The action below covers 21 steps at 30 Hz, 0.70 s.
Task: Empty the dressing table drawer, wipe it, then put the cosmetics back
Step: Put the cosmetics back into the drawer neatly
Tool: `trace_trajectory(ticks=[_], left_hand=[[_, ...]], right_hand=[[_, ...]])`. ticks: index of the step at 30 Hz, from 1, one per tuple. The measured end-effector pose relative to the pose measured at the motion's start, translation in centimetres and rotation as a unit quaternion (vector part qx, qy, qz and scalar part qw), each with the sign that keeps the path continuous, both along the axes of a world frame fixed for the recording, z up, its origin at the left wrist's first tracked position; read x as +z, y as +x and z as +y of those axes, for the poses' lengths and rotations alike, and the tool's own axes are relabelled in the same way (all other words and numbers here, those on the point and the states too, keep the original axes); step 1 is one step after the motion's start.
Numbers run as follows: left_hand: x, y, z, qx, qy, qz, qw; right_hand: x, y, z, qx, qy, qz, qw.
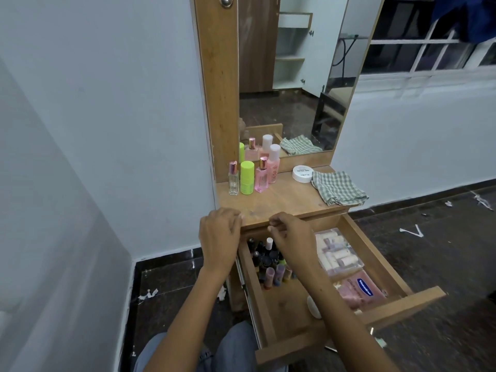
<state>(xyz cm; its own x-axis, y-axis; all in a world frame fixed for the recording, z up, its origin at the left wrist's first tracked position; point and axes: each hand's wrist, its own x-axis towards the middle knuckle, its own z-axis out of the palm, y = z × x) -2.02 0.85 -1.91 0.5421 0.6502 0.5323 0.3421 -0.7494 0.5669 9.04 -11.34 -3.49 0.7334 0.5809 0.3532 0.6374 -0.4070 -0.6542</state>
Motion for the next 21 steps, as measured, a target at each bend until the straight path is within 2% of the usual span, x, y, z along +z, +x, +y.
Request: trace_trajectory(ticks=[3,11,17,21], left_hand=[[1.5,2.3,2.0,0.026,0.006,-0.028,0.999],[0.6,8.0,6.6,0.06,-0.083,0.072,0.992],[-0.6,9.3,8.5,0.059,-0.115,0.055,0.99],[-0.3,8.5,8.2,0.042,-0.1,0.051,0.993]], right_hand=[[-0.5,0.2,0.9,0.003,0.007,-0.004,1.0],[-0.9,0.5,0.2,0.004,0.007,-0.01,1.0],[-0.4,1.1,-1.1,0.005,0.005,-0.015,1.0],[-0.5,1.3,-1.8,0.005,0.017,-0.003,1.0]])
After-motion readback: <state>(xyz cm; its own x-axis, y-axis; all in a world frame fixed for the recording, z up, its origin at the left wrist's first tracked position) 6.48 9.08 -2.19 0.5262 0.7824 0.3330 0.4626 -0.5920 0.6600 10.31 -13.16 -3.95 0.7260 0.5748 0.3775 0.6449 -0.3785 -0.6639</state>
